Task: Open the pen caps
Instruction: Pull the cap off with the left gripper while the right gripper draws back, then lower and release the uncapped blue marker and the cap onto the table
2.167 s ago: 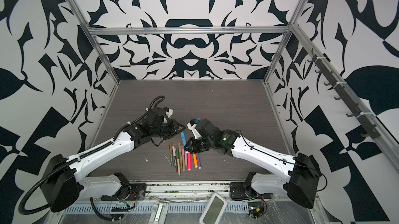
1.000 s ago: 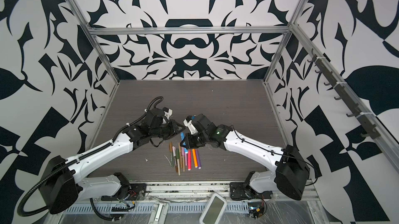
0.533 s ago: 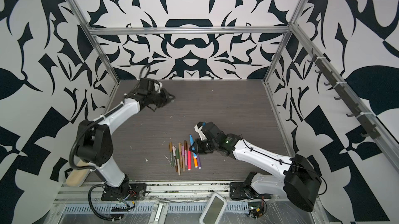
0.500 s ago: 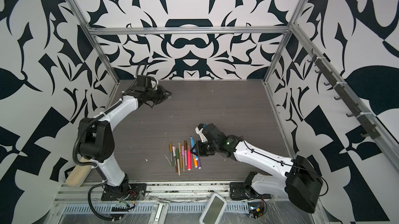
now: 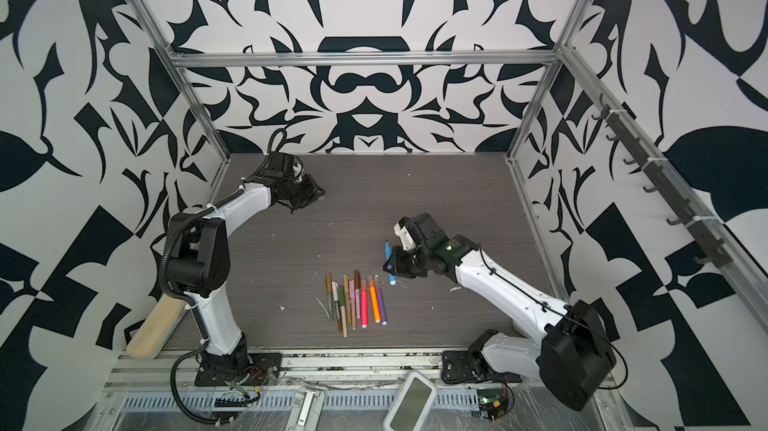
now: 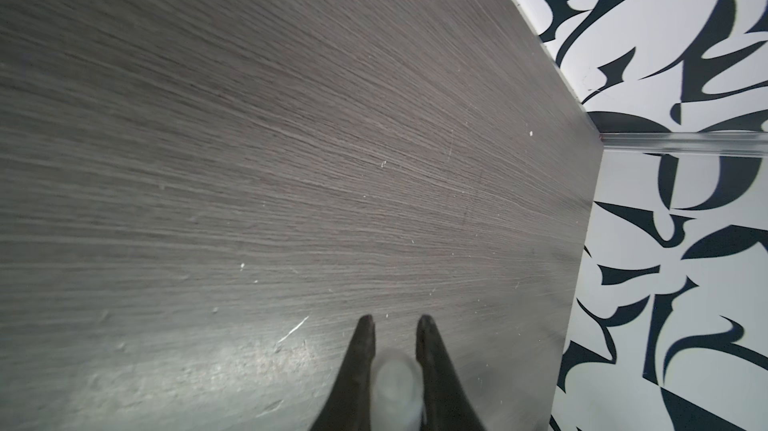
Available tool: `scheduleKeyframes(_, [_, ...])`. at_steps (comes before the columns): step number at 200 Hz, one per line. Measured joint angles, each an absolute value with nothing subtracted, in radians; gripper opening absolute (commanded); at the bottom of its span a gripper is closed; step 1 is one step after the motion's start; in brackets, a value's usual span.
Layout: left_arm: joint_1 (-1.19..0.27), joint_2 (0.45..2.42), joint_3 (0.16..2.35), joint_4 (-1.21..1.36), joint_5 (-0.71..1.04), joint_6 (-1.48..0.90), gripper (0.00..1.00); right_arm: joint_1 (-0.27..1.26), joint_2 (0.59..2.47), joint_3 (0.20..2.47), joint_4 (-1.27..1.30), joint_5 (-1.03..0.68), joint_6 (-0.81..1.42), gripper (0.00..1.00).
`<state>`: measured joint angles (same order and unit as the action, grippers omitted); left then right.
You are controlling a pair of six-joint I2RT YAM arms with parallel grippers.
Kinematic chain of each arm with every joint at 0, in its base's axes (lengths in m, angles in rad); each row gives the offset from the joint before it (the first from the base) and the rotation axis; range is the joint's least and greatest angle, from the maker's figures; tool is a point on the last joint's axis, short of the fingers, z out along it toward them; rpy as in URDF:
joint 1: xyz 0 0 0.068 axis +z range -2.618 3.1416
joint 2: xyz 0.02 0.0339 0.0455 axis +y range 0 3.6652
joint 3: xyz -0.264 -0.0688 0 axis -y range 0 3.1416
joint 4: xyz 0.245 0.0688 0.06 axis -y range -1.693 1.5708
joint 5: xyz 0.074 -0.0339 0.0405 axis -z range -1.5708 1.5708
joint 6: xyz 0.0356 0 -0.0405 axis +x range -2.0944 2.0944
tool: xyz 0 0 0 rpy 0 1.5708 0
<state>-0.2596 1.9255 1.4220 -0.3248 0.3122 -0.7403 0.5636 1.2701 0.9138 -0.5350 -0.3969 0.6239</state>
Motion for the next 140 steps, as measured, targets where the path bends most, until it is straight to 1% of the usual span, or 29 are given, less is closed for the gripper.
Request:
scheduleKeyframes(16, [-0.313,1.963,1.439,-0.391,0.26,-0.697,0.0,0.508,1.351,0.991,-0.57,-0.326,0.539,0.0])
scheduleKeyframes(29, [-0.381,1.999,1.456,-0.465,0.201,-0.659,0.0,0.477,1.422,1.046,-0.596,-0.231,0.471,0.0])
scheduleKeyframes(50, [-0.474,2.026,1.464,-0.569,0.125,-0.612,0.0,0.455,1.544,1.124,-0.622,-0.104,0.389,0.0])
scheduleKeyframes(65, [-0.516,2.027,1.464,-0.622,0.091,-0.591,0.0,0.436,1.631,1.171,-0.625,-0.049,0.357,0.0])
scheduleKeyframes(97, [-0.525,2.027,1.464,-0.679,0.047,-0.567,0.0,0.407,1.788,1.266,-0.645,0.054,0.311,0.0])
scheduleKeyframes(140, [-0.523,2.042,1.464,-0.705,0.02,-0.55,0.0,0.395,1.879,1.288,-0.654,0.112,0.286,0.0])
